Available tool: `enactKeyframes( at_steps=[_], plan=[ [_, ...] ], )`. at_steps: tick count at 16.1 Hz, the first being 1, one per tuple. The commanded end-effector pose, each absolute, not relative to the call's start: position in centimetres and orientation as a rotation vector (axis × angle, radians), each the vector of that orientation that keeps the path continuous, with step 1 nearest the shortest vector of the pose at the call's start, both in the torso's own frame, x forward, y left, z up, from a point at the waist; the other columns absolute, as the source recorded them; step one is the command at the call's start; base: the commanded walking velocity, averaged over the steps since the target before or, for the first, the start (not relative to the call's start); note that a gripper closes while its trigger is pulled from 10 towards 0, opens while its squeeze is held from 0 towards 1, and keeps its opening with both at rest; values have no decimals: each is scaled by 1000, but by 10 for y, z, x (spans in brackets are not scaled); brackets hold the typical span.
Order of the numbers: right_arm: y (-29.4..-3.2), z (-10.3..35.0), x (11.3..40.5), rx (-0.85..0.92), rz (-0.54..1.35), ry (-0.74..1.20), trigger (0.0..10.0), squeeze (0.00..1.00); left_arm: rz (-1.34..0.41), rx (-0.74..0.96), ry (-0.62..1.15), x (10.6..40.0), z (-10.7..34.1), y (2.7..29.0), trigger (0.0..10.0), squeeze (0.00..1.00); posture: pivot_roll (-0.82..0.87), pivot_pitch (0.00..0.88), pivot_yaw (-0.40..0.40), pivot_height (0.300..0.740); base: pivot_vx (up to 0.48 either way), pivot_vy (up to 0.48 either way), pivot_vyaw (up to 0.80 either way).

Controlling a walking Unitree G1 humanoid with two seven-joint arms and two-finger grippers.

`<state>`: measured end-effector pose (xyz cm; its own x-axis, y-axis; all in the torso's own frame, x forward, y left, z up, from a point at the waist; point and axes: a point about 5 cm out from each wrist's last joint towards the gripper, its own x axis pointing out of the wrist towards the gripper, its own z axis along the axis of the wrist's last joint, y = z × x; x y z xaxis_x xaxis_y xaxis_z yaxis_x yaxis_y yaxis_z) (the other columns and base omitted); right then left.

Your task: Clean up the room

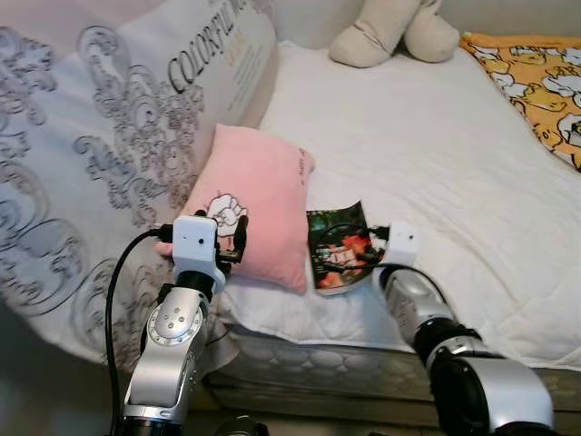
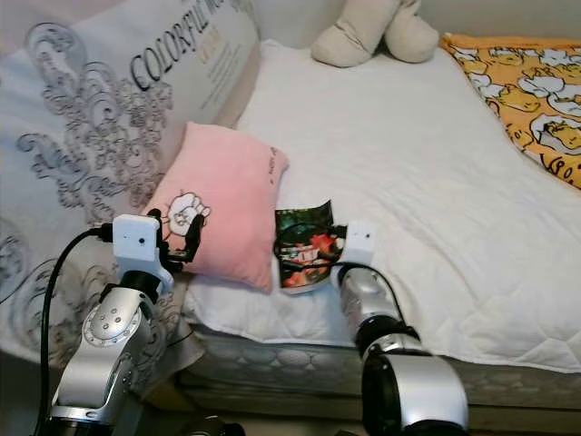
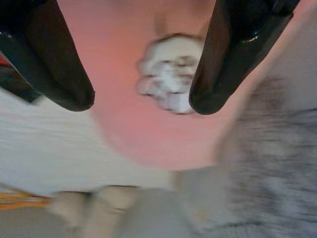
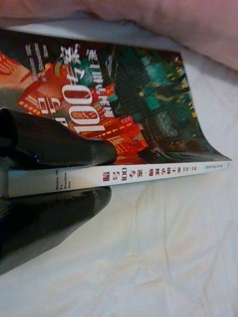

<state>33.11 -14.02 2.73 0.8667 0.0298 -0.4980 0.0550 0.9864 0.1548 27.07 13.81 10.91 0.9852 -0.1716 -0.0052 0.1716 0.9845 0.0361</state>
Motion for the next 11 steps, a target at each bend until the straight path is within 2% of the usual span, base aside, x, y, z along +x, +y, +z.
enactKeyframes(
  at_steps=[1,2,5,11],
  plan=[
    [-135,21,326,158,-2,562,10000,0,-323,39,18,264,109,126,10000,0,8,0,85,740,0,0,0],
    [-135,22,327,150,-2,560,10000,0,-480,79,75,253,100,115,10000,0,13,0,82,740,0,0,0],
    [-140,29,333,131,-4,542,10000,0,-600,166,111,238,91,120,10000,0,23,0,80,740,0,0,0],
    [-142,33,337,190,-46,539,10000,0,-666,197,95,235,95,120,10000,0,29,0,78,740,0,0,0]
  ],
)
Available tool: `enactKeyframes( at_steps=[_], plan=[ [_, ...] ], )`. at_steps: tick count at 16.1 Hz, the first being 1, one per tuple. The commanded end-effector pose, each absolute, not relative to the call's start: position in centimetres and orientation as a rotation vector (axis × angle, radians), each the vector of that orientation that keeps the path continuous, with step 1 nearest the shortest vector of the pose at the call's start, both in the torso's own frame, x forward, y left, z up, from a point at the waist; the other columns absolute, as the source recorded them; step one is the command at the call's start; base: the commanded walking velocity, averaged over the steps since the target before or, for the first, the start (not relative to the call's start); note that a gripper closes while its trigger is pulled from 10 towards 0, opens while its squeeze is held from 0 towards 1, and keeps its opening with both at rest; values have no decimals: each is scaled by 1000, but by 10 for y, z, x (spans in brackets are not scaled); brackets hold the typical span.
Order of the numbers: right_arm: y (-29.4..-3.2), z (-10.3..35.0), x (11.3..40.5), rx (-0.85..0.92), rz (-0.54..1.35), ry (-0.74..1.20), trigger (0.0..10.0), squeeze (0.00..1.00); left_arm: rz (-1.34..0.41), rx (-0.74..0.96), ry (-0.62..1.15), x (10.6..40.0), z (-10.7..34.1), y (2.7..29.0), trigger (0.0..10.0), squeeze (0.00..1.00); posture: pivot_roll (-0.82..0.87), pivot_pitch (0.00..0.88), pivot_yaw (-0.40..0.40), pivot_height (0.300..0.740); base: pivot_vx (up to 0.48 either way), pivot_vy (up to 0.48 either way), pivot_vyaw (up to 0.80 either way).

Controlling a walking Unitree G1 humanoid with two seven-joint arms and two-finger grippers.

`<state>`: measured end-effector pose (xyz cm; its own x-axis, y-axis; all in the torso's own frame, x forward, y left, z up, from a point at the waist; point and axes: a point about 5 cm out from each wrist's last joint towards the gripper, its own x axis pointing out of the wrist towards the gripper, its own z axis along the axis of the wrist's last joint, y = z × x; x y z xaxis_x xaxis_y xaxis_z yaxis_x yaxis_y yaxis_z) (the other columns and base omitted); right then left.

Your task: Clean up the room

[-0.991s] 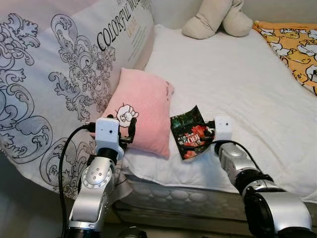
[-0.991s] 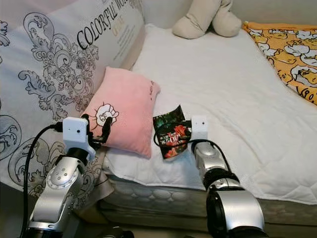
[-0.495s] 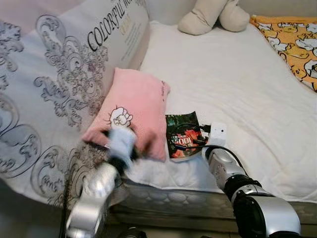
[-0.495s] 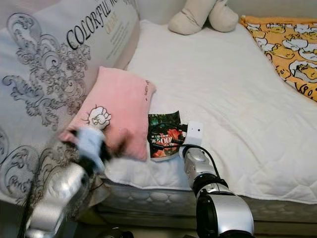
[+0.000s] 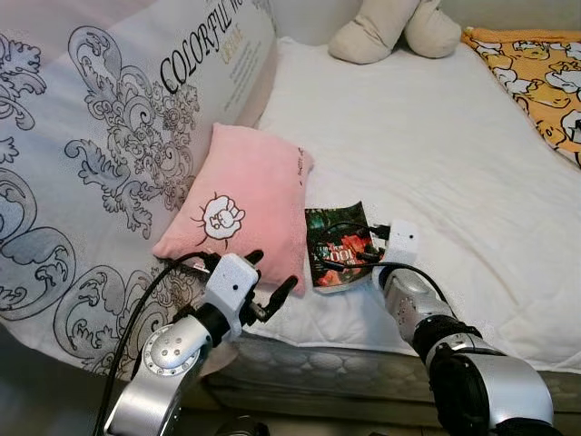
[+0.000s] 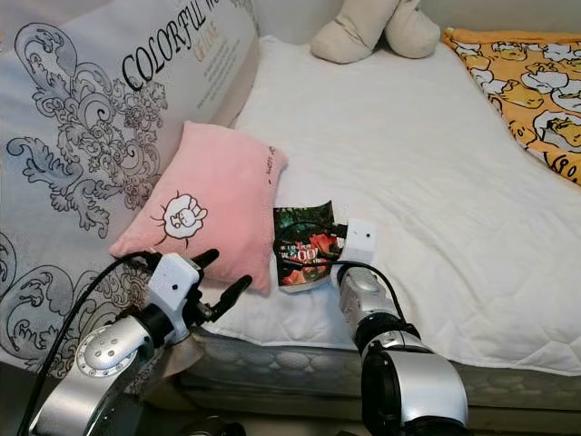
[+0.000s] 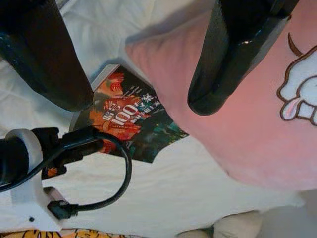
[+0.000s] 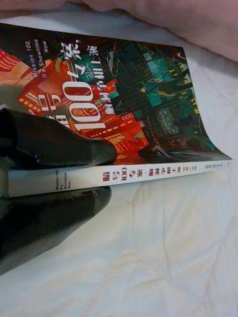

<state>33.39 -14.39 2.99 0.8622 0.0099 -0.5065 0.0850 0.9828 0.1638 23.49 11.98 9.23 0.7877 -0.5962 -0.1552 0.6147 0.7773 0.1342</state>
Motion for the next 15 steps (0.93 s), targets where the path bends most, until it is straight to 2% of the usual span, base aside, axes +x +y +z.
enactKeyframes(
  at_steps=[1,2,9,15],
  plan=[
    [-142,34,337,185,-60,530,10000,906,-669,194,87,236,97,119,10000,0,29,0,78,740,0,0,0],
    [-140,32,336,210,-72,537,10000,1000,-668,192,85,235,97,120,10000,0,31,0,77,740,0,0,0],
    [-144,34,337,196,-74,522,10000,1000,-667,184,84,236,98,119,10000,0,29,0,79,740,0,0,0],
    [-136,33,336,170,-47,500,10000,1000,-665,168,87,238,96,118,10000,0,25,0,67,740,0,0,0]
  ],
)
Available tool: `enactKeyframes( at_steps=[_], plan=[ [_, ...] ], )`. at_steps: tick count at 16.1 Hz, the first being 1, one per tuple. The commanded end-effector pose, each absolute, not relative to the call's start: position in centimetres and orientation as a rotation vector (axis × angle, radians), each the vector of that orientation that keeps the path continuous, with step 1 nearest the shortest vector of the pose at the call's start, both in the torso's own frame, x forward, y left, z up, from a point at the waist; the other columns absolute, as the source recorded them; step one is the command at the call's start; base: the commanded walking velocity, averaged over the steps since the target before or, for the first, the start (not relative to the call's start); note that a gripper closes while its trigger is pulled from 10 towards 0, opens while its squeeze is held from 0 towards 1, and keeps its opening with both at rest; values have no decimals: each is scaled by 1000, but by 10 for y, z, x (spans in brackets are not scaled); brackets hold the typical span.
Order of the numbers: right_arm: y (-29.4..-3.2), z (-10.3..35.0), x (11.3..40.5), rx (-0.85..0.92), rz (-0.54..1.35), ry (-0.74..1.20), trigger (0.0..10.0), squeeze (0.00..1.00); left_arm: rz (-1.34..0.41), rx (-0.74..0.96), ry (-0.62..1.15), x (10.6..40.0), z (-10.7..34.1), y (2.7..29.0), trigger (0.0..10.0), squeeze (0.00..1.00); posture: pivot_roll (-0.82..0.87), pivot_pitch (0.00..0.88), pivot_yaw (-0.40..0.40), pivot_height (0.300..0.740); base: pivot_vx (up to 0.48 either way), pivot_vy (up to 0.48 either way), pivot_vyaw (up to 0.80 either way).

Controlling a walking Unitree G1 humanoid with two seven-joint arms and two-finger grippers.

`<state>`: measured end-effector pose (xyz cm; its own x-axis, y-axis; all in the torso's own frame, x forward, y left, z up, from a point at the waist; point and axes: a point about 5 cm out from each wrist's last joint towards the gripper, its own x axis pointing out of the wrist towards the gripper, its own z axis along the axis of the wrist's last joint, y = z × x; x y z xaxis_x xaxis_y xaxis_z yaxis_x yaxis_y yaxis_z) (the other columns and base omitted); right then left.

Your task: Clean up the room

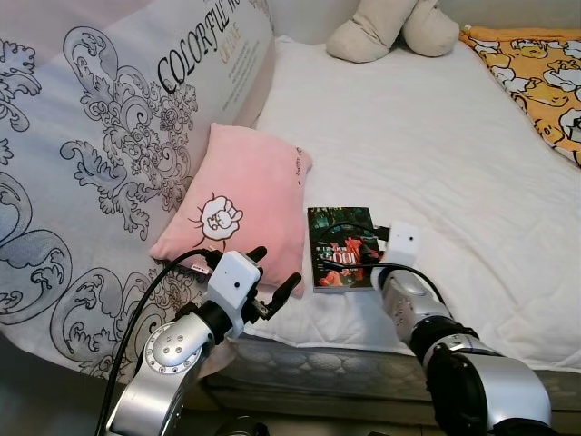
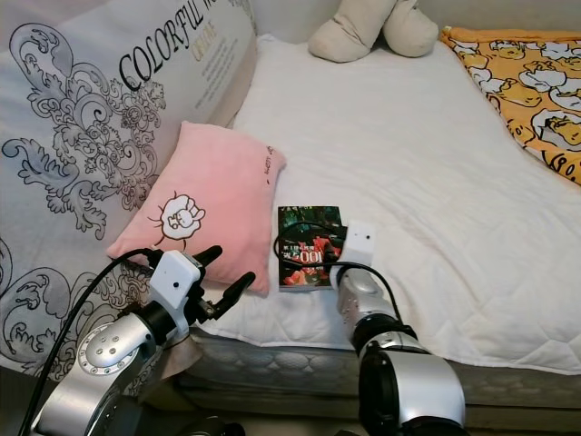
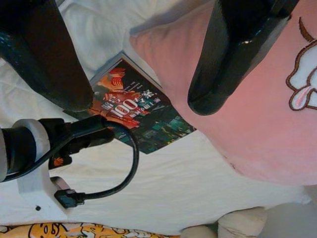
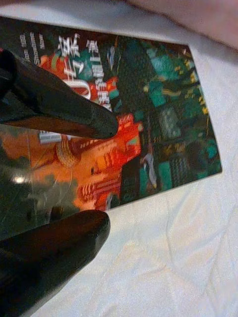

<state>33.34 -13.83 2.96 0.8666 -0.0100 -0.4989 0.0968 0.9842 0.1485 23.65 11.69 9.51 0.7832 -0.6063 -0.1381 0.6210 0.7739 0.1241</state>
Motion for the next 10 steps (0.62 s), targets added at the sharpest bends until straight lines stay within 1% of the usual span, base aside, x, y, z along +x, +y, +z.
enactKeyframes(
  at_steps=[1,3,4,5,6,7,8,9,10],
  plan=[
    [-138,41,340,154,-41,433,10000,1000,-652,158,92,240,96,120,10000,0,13,0,63,740,0,0,0],
    [-150,59,347,65,-35,273,10000,1000,-599,129,87,244,96,124,10000,0,0,0,62,740,0,0,0],
    [-157,70,348,20,-25,179,10000,1000,-536,109,88,248,96,128,10000,0,-26,0,59,740,0,0,0],
    [-169,85,341,-68,-17,38,10000,1000,-328,0,106,256,93,142,10000,0,-49,0,56,740,0,0,0],
    [-174,90,336,-109,-18,-7,10000,1000,-235,-64,115,258,91,149,10000,0,-49,0,56,740,0,0,0],
    [-183,90,311,-186,7,-52,10000,1000,-29,-135,96,257,88,167,10000,0,-76,0,41,740,0,0,0],
    [-183,90,311,-186,7,-52,10000,1000,-29,-135,96,257,88,167,10000,0,-76,0,41,740,0,0,0],
    [-182,82,289,-219,52,-42,10000,0,49,-116,60,253,90,175,10000,0,-79,0,36,740,0,0,0],
    [-183,74,260,-258,98,-37,10000,0,76,-66,15,242,93,180,10000,0,-90,0,30,740,0,0,0]
  ],
)
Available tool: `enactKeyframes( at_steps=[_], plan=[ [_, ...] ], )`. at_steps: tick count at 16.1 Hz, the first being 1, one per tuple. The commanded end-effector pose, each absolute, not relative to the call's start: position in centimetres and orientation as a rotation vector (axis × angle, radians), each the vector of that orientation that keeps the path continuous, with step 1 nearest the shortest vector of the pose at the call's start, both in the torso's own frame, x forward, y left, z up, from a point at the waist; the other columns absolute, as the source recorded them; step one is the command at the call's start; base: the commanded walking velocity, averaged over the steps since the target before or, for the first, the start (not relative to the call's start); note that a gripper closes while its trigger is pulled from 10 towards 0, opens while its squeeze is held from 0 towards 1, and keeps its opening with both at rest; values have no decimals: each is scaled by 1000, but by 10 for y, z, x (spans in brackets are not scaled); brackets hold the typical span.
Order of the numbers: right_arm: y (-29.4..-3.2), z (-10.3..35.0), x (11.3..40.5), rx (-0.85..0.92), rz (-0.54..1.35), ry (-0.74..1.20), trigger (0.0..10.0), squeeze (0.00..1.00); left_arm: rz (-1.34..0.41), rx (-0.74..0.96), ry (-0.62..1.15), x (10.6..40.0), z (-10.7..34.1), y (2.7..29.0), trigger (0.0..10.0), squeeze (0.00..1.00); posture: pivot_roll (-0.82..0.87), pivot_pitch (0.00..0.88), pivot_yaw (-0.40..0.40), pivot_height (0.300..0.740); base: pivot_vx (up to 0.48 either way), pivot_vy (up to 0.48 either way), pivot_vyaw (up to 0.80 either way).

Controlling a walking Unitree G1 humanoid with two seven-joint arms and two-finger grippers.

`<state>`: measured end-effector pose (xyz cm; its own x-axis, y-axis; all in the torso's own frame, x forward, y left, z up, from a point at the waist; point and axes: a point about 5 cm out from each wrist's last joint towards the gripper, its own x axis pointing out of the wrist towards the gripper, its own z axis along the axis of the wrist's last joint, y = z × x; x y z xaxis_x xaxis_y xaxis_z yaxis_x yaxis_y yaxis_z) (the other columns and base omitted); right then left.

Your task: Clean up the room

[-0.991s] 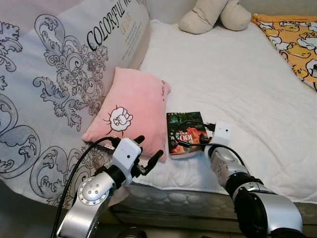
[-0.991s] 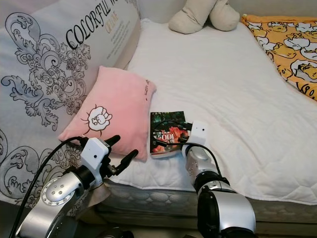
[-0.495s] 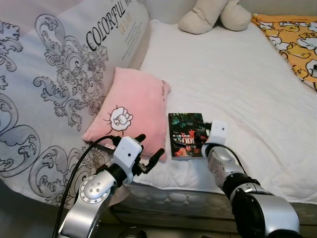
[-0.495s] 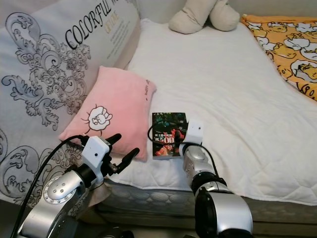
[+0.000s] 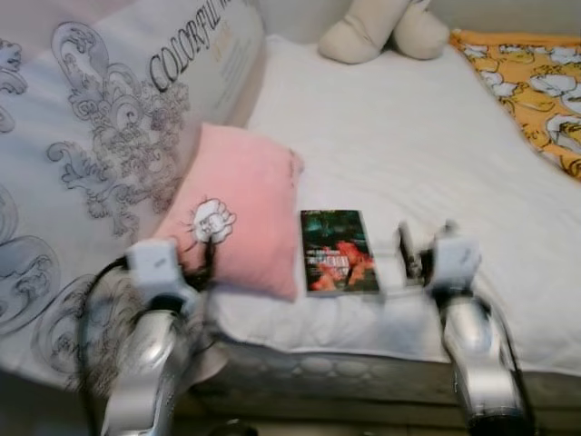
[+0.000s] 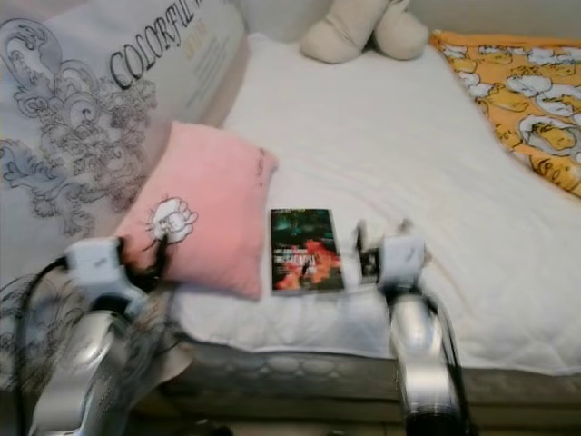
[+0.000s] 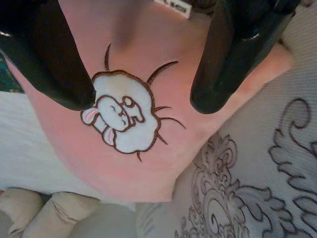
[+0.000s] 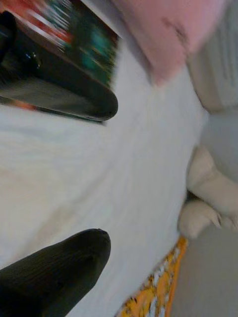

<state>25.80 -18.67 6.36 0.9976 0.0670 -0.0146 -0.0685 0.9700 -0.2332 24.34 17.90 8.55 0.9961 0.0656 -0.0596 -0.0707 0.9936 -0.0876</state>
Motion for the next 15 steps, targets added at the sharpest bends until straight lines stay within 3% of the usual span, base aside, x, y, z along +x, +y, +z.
enactKeyframes(
  at_steps=[1,4,8,15],
  plan=[
    [-185,74,253,-266,102,-39,10000,0,49,-40,4,237,93,178,10000,0,-91,0,29,740,0,0,0],
    [-187,82,234,-212,167,-61,10000,0,7,14,27,225,85,178,10000,0,-104,0,32,740,0,0,0],
    [-184,80,266,-111,85,-29,10000,0,13,-62,-20,245,94,165,10000,0,-119,0,51,740,0,-480,0],
    [-181,75,276,-119,113,6,10000,0,-18,-61,-24,247,93,159,10000,0,-124,0,69,740,0,-480,0]
  ],
)
